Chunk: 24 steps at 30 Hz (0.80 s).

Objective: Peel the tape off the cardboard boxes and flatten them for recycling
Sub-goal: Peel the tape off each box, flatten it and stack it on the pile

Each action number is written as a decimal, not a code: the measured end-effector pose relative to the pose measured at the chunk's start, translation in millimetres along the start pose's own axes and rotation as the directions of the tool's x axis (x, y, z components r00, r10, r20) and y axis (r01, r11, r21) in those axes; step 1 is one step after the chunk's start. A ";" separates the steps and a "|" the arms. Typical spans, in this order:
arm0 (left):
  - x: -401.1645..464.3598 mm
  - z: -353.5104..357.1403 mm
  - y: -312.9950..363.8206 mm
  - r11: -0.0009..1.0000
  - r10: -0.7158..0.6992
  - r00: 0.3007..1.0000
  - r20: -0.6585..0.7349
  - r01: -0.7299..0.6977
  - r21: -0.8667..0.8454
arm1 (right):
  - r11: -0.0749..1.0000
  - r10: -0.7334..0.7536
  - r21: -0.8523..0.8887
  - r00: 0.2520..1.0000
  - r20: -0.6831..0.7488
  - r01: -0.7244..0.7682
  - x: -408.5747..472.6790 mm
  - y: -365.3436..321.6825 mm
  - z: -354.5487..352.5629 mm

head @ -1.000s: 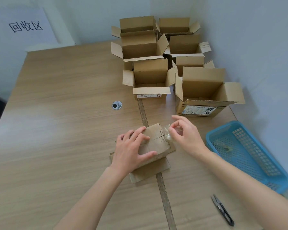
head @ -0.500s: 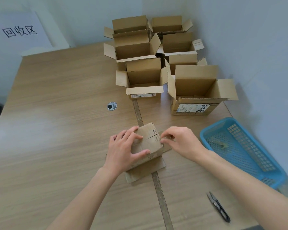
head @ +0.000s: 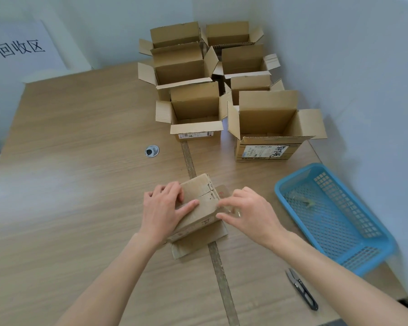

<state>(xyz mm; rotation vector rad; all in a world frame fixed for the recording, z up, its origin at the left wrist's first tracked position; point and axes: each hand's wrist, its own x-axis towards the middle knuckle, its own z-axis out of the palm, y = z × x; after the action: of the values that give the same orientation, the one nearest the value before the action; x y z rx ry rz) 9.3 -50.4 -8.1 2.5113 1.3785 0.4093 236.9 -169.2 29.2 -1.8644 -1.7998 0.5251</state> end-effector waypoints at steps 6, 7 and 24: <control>-0.1 -2.3 1.4 1.000 -0.013 1.000 0.011 0.013 -0.013 | 0.997 -0.054 -0.066 0.996 -0.075 0.049 -26.9 4.8 9.2; 0.1 -2.4 1.6 1.000 -0.015 1.000 0.011 0.015 -0.012 | 0.998 -0.029 -0.052 0.997 -0.067 0.026 -28.9 7.3 6.8; -3.1 -5.1 5.1 0.998 -0.025 0.999 0.048 0.028 -0.063 | 0.957 0.289 0.002 0.956 0.041 -0.289 -38.4 86.1 -29.3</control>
<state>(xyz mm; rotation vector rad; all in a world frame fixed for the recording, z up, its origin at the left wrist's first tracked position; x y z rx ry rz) 9.9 -55.2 -2.0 2.4330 1.3577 0.3800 321.5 -210.6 -0.5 -2.1402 -1.5525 0.6760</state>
